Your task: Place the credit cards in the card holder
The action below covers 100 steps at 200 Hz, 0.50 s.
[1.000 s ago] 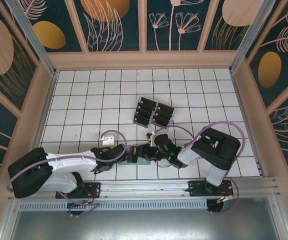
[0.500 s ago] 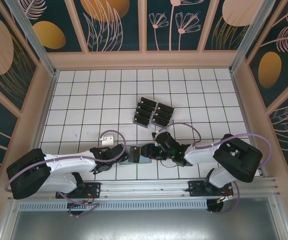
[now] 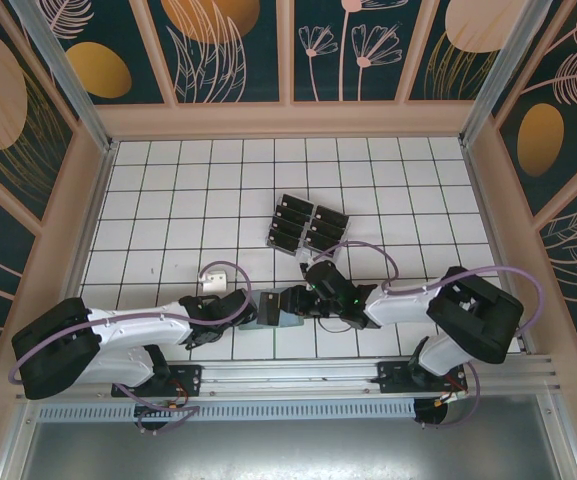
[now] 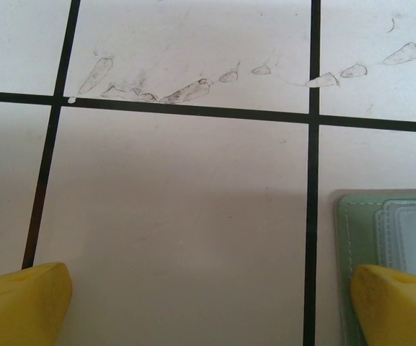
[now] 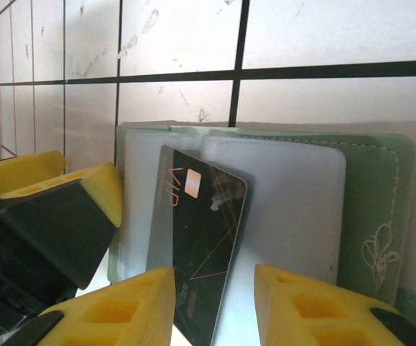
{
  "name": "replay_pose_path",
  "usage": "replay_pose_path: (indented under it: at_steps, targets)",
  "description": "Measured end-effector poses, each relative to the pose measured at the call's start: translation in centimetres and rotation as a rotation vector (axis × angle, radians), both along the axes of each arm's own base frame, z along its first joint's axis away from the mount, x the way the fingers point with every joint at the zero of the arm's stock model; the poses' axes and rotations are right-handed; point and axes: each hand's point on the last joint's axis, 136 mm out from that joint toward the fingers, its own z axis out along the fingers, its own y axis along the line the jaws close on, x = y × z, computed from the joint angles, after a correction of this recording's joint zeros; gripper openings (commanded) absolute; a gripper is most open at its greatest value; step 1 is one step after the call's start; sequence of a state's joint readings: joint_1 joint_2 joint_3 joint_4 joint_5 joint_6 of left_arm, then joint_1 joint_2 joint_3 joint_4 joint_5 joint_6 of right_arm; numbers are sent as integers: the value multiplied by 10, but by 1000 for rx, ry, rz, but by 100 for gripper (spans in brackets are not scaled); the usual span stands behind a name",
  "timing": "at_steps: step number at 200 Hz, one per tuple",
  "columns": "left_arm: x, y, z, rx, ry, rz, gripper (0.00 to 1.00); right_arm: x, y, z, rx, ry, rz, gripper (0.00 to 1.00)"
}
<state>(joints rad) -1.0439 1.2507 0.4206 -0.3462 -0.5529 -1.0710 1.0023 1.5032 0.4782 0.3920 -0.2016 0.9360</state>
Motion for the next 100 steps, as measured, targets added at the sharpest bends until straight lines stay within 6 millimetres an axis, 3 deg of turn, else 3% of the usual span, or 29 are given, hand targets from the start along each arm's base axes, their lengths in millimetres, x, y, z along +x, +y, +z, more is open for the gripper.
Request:
replay_pose_path:
  at_steps: [100]
  targets:
    - [2, -3, -2, -1, -11, 1, 99, 5, 10, -8, -21, 5, 14, 23]
